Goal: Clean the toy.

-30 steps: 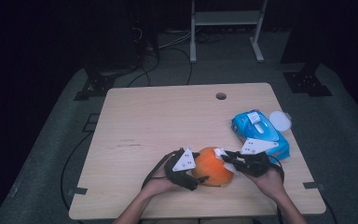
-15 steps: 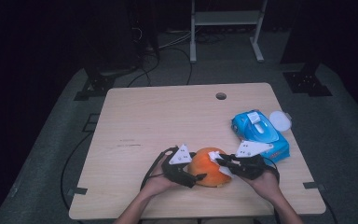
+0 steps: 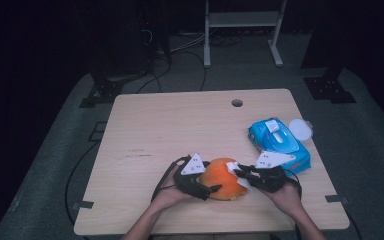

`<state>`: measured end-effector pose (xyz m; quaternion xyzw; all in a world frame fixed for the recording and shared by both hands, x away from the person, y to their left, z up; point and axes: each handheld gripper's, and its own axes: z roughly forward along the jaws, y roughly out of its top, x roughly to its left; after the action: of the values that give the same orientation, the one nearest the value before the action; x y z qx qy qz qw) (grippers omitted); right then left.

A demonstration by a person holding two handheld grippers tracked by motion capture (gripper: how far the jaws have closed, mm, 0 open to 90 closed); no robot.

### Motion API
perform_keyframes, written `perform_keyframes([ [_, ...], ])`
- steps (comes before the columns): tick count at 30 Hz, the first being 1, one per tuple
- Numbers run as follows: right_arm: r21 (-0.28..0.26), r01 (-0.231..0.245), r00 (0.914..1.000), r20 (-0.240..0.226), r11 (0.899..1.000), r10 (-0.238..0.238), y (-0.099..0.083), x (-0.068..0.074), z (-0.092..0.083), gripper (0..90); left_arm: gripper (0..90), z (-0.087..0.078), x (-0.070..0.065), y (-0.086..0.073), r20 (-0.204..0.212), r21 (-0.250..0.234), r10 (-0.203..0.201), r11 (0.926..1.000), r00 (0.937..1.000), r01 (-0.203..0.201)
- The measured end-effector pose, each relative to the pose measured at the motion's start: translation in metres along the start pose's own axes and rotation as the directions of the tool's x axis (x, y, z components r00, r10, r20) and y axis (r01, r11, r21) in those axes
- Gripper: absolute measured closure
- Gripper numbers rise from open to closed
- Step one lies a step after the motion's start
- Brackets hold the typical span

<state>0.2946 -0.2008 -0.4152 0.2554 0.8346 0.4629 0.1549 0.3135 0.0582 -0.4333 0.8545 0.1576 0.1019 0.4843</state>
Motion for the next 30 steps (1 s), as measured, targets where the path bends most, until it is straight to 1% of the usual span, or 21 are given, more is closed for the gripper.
perform_keyframes([
  [1, 0.0, 0.0, 1.0, 0.0, 1.0, 0.0, 0.0, 0.0, 0.0, 78.9, 10.2, 0.0, 0.0, 0.0, 0.0, 0.0, 0.0, 1.0, 1.0, 0.0],
  [2, -0.02, 0.013, 0.9997, -0.021, 1.0, -0.013, 0.003, 0.006, 0.002, 78.9, 10.3, 0.001, -0.002, 0.002, 0.0, -0.007, 0.001, 1.0, 1.0, -0.001],
  [4, -0.021, 0.042, 0.9988, -0.022, 0.999, -0.043, 0.007, 0.012, 0.005, 78.8, 15.4, 0.002, -0.002, 0.001, -0.016, 0.016, 0.032, 0.9994, 0.9994, -0.031],
  [5, -0.021, 0.042, 0.9988, -0.022, 0.999, -0.043, 0.007, 0.012, 0.005, 78.8, 15.4, 0.001, -0.001, -0.002, -0.016, 0.014, 0.028, 0.9995, 0.9995, -0.028],
  [6, -0.016, 0.053, 0.9985, -0.013, 0.998, -0.053, 0.007, 0.012, 0.006, 78.9, 23.0, -0.004, 0.004, -0.006, -0.006, 0.02, 0.007, 0.9998, 1.0, -0.007],
  [7, -0.018, 0.039, 0.9991, -0.016, 0.999, -0.04, 0.007, 0.009, 0.005, 78.9, 24.7, -0.006, 0.007, -0.008, -0.001, 0.018, -0.003, 0.9998, 1.0, 0.003],
  [9, -0.016, 0.012, 0.9998, -0.017, 1.0, -0.012, 0.003, 0.003, 0.002, 78.9, 26.0, -0.008, 0.01, -0.012, 0.008, 0.021, -0.022, 0.9995, 0.9997, 0.022],
  [11, -0.012, 0.008, 1.0, -0.005, 1.0, -0.008, 0.0, 0.0, 0.001, 78.8, 26.1, -0.009, 0.012, -0.013, 0.014, 0.021, -0.028, 0.9994, 0.9995, 0.028],
  [12, -0.004, -0.008, 0.9999, 0.007, 1.0, 0.008, -0.004, -0.003, -0.001, 78.9, 25.9, -0.011, 0.014, -0.015, 0.018, 0.016, -0.037, 0.9992, 0.9991, 0.037],
  [13, -0.004, -0.008, 0.9999, 0.007, 1.0, 0.008, -0.004, -0.003, -0.001, 78.9, 24.2, -0.011, 0.014, -0.015, 0.018, 0.016, -0.037, 0.9992, 0.9991, 0.037],
  [15, -0.009, -0.015, 0.9999, 0.004, 1.0, 0.015, -0.005, -0.002, -0.003, 78.9, 14.3, -0.011, 0.013, -0.01, 0.024, 0.009, -0.035, 0.9993, 0.9991, 0.035],
  [16, -0.016, -0.019, 0.9998, -0.003, 1.0, 0.019, -0.004, -0.001, -0.002, 78.9, 14.3, -0.011, 0.012, -0.006, 0.023, 0.006, -0.035, 0.9994, 0.9991, 0.035],
  [17, -0.022, -0.01, 0.9999, -0.004, 1.0, 0.01, -0.001, 0.002, -0.002, 78.9, 10.6, -0.01, 0.009, -0.002, 0.023, -0.003, -0.041, 0.9992, 0.9989, 0.041],
  [18, -0.048, -0.002, 0.9995, -0.032, 0.999, 0.001, 0.005, 0.009, 0.0, 79.0, 9.7, -0.008, 0.003, 0.002, 0.013, 0.005, -0.011, 0.9999, 0.9999, 0.011],
  [19, -0.048, -0.002, 0.9995, -0.032, 0.999, 0.001, 0.005, 0.009, 0.0, 79.0, 11.8, -0.008, 0.003, 0.002, 0.013, 0.005, -0.011, 0.9999, 0.9999, 0.011],
  [20, -0.059, 0.015, 0.9983, -0.055, 0.998, -0.018, 0.009, 0.016, 0.003, 79.0, 16.1, -0.007, 0.004, -0.001, 0.015, 0.021, 0.018, 0.9996, 0.9997, -0.018],
  [21, -0.059, 0.015, 0.9983, -0.055, 0.998, -0.018, 0.009, 0.016, 0.003, 79.0, 17.9, -0.007, 0.004, -0.001, 0.015, 0.021, 0.018, 0.9996, 0.9997, -0.018],
  [22, -0.051, 0.05, 0.9976, -0.045, 0.997, -0.052, 0.01, 0.02, 0.005, 79.0, 20.2, -0.009, 0.009, -0.006, 0.023, 0.016, -0.012, 0.9998, 0.9997, 0.011],
  [23, -0.051, 0.05, 0.9976, -0.045, 0.997, -0.052, 0.01, 0.02, 0.005, 79.0, 21.6, -0.009, 0.009, -0.006, 0.023, 0.016, -0.012, 0.9998, 0.9997, 0.011],
  [28, -0.011, 0.032, 0.9993, -0.018, 0.999, -0.032, 0.0, 0.009, 0.001, 79.1, 22.9, -0.013, 0.021, -0.014, 0.032, 0.003, -0.093, 0.9957, 0.9951, 0.093],
  [30, -0.006, 0.03, 0.9993, -0.022, 1.0, -0.03, -0.002, 0.01, 0.0, 79.1, 22.9, -0.013, 0.022, -0.014, 0.029, 0.003, -0.098, 0.9952, 0.9948, 0.098],
])
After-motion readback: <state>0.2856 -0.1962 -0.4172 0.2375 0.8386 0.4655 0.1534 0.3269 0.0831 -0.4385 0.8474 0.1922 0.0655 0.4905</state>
